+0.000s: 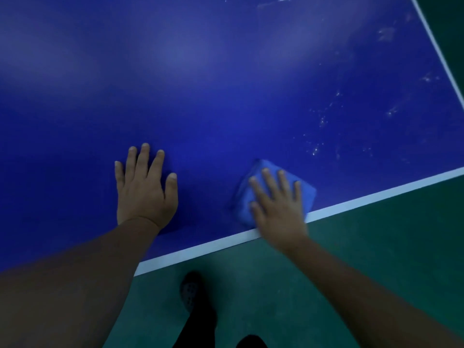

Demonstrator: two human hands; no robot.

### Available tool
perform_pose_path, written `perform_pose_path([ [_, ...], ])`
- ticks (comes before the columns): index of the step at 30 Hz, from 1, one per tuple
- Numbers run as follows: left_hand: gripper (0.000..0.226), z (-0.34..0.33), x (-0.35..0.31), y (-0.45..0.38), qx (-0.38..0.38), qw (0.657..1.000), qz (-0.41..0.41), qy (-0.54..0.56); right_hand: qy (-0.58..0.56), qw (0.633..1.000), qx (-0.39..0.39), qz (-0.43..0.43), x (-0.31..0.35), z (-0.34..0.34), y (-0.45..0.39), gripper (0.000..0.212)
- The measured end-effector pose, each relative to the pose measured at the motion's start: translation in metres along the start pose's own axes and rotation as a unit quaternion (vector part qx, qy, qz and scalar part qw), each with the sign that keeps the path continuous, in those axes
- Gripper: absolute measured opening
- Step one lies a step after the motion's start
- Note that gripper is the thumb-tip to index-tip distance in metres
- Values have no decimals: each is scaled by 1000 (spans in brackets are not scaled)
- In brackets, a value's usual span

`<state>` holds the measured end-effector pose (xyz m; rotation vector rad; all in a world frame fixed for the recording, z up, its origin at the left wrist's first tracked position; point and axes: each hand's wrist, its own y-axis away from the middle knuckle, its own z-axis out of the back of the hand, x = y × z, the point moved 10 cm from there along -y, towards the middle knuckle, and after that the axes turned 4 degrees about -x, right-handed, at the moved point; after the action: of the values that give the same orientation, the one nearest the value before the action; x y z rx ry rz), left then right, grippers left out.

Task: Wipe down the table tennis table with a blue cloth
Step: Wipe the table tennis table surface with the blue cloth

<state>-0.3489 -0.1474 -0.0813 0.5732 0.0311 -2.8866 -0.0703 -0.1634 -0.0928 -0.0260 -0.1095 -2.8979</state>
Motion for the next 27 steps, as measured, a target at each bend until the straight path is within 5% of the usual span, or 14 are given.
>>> perform_pose_path([
  [3, 71, -1, 1, 0, 2, 1000, 0, -8, -17, 974, 24, -225, -115, 8, -7, 56],
  [6, 70, 0, 0, 0, 0, 1000, 1, -10, -64, 922, -12, -382, -120, 10, -11, 58],
  [8, 69, -1, 0, 0, -1, 1000, 1, -12, -59, 951, -32, -301, -54, 8, -24, 56],
  [11, 66, -1, 1, 0, -6, 1000, 8, -16, -24, 999, -15, 26, 55, -3, -11, 55],
  [13, 65, -2, 1, 0, -5, 1000, 9, -16, -17, 997, -2, 81, 28, -2, -15, 56],
  [17, 64, -6, 3, 0, -1, 1000, 12, -26, -5, 982, 4, -189, -142, 8, -48, 56],
  [19, 65, -7, 3, 0, 2, 999, 11, -34, -58, 927, -19, -370, -194, 16, -47, 58],
  [21, 65, -8, 4, -1, 2, 999, 11, -38, -86, 885, -39, -455, -181, 14, -48, 58],
  [23, 65, -8, 3, -1, 3, 999, 10, -40, -78, 932, -51, -349, -115, 10, -66, 58],
  [25, 66, -6, 3, -1, 1, 999, 10, -43, -40, 993, -30, -107, -27, 2, -73, 58],
  [27, 66, -5, 2, 0, 4, 999, 8, -43, -17, 999, -12, 33, -10, -1, -77, 57],
])
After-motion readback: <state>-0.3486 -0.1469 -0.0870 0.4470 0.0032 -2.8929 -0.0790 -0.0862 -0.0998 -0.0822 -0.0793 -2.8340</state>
